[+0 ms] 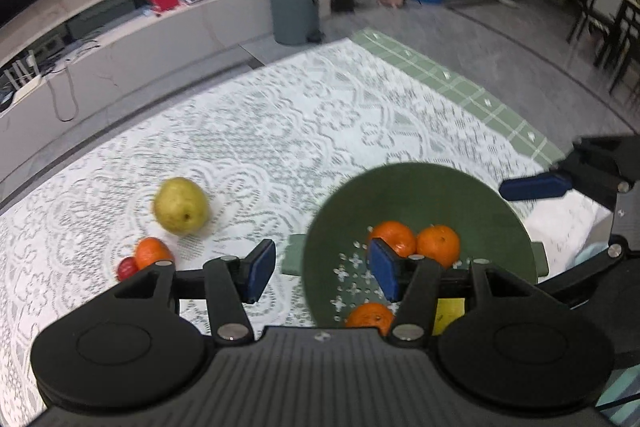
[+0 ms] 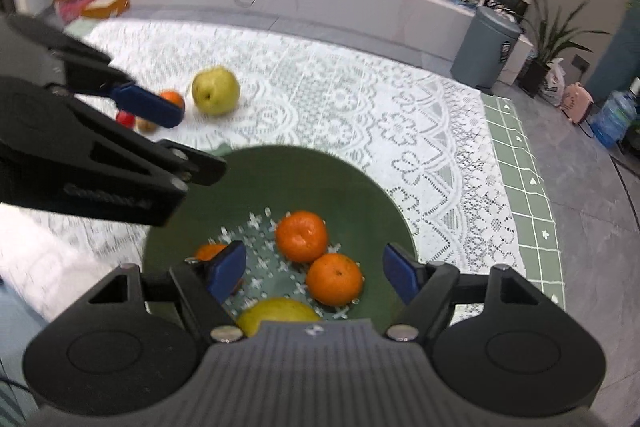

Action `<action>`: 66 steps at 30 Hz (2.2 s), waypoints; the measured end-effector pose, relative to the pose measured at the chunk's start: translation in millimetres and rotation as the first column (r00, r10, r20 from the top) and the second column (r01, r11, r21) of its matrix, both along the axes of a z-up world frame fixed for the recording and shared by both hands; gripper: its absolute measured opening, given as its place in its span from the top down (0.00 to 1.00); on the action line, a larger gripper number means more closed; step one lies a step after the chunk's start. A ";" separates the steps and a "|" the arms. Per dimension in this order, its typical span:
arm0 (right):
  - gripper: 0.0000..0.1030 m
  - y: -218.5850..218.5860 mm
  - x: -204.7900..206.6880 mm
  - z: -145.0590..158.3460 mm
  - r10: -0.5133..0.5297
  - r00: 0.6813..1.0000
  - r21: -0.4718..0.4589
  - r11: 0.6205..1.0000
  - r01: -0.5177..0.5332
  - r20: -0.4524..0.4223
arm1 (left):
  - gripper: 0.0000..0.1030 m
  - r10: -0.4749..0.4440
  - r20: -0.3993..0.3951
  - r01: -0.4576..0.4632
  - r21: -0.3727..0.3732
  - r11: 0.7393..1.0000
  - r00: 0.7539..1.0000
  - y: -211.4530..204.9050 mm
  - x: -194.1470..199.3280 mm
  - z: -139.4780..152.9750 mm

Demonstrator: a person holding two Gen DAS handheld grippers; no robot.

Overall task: Organize fruits
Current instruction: 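Open both tools to drop the oranges into the colander, then grasp the yellow-green pear with the right tool while the left tool grasps an orange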

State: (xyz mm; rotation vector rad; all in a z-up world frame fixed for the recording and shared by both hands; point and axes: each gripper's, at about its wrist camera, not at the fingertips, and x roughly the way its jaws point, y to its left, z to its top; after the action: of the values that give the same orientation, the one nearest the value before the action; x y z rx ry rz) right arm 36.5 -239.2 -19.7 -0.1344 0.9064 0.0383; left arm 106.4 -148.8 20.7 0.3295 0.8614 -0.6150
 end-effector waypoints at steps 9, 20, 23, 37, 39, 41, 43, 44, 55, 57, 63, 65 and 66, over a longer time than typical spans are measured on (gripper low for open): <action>0.29 22.8 -9.8 1.4 -0.090 0.989 0.119 0.990 0.076 0.118 | 0.38 0.135 0.058 -0.131 -0.071 0.989 0.989 55.7 -6.3 11.6; 0.30 62.7 5.9 -17.4 -0.088 0.987 0.215 0.975 0.058 0.132 | 0.38 0.324 0.025 -0.319 -0.117 0.941 0.946 138.7 -7.4 -1.7; 0.34 72.0 8.8 -21.0 -0.071 0.988 0.222 0.974 0.039 0.136 | 0.38 0.375 -0.013 -0.373 -0.137 0.918 0.927 160.4 -2.9 -11.1; 0.39 115.5 72.8 -23.2 0.029 0.989 0.179 0.982 -0.055 0.147 | 0.47 0.421 -0.084 -0.429 -0.152 0.890 0.903 192.8 35.3 -30.3; 0.39 118.0 86.6 -24.6 0.030 0.991 0.183 0.982 -0.053 0.129 | 0.49 0.414 -0.094 -0.424 -0.153 0.893 0.905 193.9 45.3 -31.8; 0.39 119.0 102.4 -26.6 0.026 0.994 0.193 0.980 -0.046 0.102 | 0.49 0.410 -0.100 -0.421 -0.150 0.895 0.907 194.5 55.2 -32.6; 0.39 118.3 119.6 -30.4 0.011 0.998 0.214 0.977 -0.025 0.065 | 0.49 0.406 -0.113 -0.419 -0.144 0.897 0.907 194.0 65.6 -33.8; 0.39 117.5 127.9 -32.1 0.002 0.999 0.223 0.975 -0.012 0.048 | 0.49 0.401 -0.122 -0.416 -0.142 0.898 0.908 193.5 70.8 -34.6; 0.39 97.4 201.8 -52.4 -0.133 0.985 0.353 0.922 0.162 -0.106 | 0.50 0.306 -0.154 -0.327 -0.133 0.936 0.939 173.0 115.6 -48.5; 0.39 93.4 213.2 -55.7 -0.143 0.980 0.364 0.913 0.184 -0.136 | 0.50 0.254 -0.144 -0.272 -0.130 0.953 0.957 164.5 119.4 -51.4; 0.39 87.9 240.0 -70.4 -0.165 0.959 0.405 0.880 0.248 -0.229 | 0.50 0.158 -0.107 -0.163 -0.037 0.986 0.982 132.9 127.8 -67.5; 0.39 88.3 244.8 -75.0 -0.163 0.956 0.410 0.876 0.255 -0.246 | 0.49 0.150 -0.120 -0.152 -0.009 0.988 0.981 125.5 132.7 -75.0; 0.39 88.2 246.1 -77.1 -0.162 0.954 0.414 0.873 0.257 -0.251 | 0.49 0.148 -0.134 -0.149 0.000 0.989 0.980 123.0 135.2 -78.5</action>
State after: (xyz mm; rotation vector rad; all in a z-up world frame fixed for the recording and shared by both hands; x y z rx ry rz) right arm 282.6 -151.0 -96.8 0.4041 1.0967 0.0560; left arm 241.6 -25.8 -57.8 0.2146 1.0017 -0.5064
